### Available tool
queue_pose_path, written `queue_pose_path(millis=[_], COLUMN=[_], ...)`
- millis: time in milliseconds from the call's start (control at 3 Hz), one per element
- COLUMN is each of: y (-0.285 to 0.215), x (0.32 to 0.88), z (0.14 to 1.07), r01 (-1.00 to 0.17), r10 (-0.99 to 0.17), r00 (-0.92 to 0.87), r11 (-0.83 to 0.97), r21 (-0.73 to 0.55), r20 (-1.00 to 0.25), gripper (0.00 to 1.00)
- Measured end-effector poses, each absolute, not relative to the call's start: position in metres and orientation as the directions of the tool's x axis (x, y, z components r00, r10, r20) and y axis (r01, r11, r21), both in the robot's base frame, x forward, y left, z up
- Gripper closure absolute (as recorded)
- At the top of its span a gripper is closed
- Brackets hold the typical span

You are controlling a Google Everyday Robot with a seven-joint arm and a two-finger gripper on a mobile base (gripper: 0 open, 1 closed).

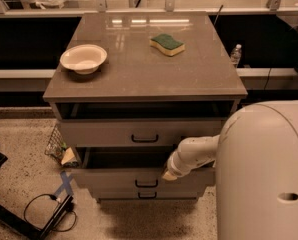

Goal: Open middle drawer

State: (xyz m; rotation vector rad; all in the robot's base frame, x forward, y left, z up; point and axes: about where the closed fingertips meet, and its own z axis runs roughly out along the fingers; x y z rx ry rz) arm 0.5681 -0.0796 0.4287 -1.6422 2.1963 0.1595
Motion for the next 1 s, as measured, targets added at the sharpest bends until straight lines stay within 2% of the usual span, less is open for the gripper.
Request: queue_pose_path(millis=[333,667,1000], y=[-0.08,-0.098,-0.098], x=[0.568,0.528,0.528], z=[0.434,0.434,0.434], r01=[-0.942,-0.944,-0.944], r10=[-0.897,-0.9,-0.9], r00=[-0.236,-0.264,-0.264], r11=[0.306,0.314,0.314], r21=[-0.141,-0.098,-0.098], r20=[-0.374,-0.346,-0.346], gripper=[1.0,1.0,1.0])
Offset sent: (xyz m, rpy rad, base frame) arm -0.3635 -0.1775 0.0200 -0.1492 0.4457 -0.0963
